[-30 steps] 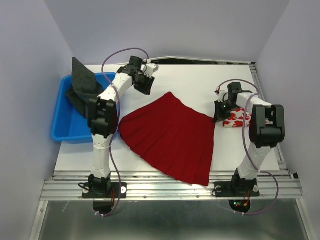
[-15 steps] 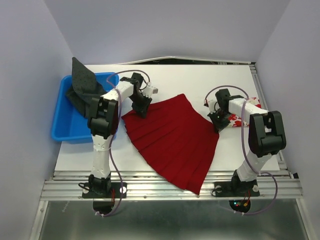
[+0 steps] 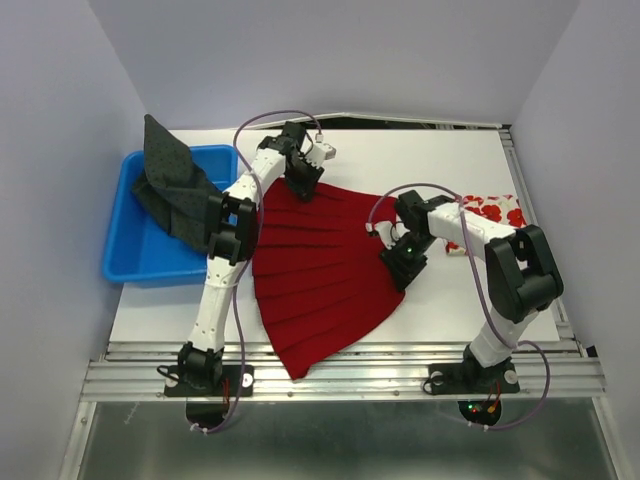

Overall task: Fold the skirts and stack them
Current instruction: Flatten the skirt out

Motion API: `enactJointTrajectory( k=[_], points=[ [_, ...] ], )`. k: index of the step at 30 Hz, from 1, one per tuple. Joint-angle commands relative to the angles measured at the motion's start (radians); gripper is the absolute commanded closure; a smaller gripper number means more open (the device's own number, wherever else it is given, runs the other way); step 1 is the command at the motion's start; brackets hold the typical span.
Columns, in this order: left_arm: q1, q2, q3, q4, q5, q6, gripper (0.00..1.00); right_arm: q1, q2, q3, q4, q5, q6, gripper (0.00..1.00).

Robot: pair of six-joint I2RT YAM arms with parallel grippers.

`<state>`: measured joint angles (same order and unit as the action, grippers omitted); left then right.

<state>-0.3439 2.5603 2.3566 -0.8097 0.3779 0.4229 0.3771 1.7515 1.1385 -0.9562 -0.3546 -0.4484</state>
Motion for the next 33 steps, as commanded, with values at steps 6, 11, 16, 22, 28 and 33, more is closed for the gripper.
enactJointTrajectory(
  k=[6,11,16,22,28,33],
  points=[
    [-0.030,-0.336,-0.289,0.116,0.038,0.096,0.57,-0.009,-0.070,0.176,-0.018,-0.113,-0.004,0.54],
    [-0.029,-0.489,-0.508,0.115,0.023,0.077,0.57,-0.024,0.066,0.306,0.007,-0.092,-0.013,0.56],
    [-0.021,-0.600,-0.748,0.156,0.010,0.070,0.57,-0.035,0.126,0.356,0.054,-0.139,0.011,0.55],
    [-0.021,-0.627,-0.865,0.147,0.001,0.059,0.58,-0.010,0.233,0.313,0.085,-0.055,0.008,0.58],
    [-0.023,-0.696,-0.942,0.165,-0.022,0.056,0.57,-0.026,0.272,0.142,0.131,0.195,0.030,0.63],
    [-0.027,-0.626,-0.929,0.164,-0.083,0.056,0.57,-0.076,0.298,0.113,0.100,0.200,0.053,0.64]
  ],
)
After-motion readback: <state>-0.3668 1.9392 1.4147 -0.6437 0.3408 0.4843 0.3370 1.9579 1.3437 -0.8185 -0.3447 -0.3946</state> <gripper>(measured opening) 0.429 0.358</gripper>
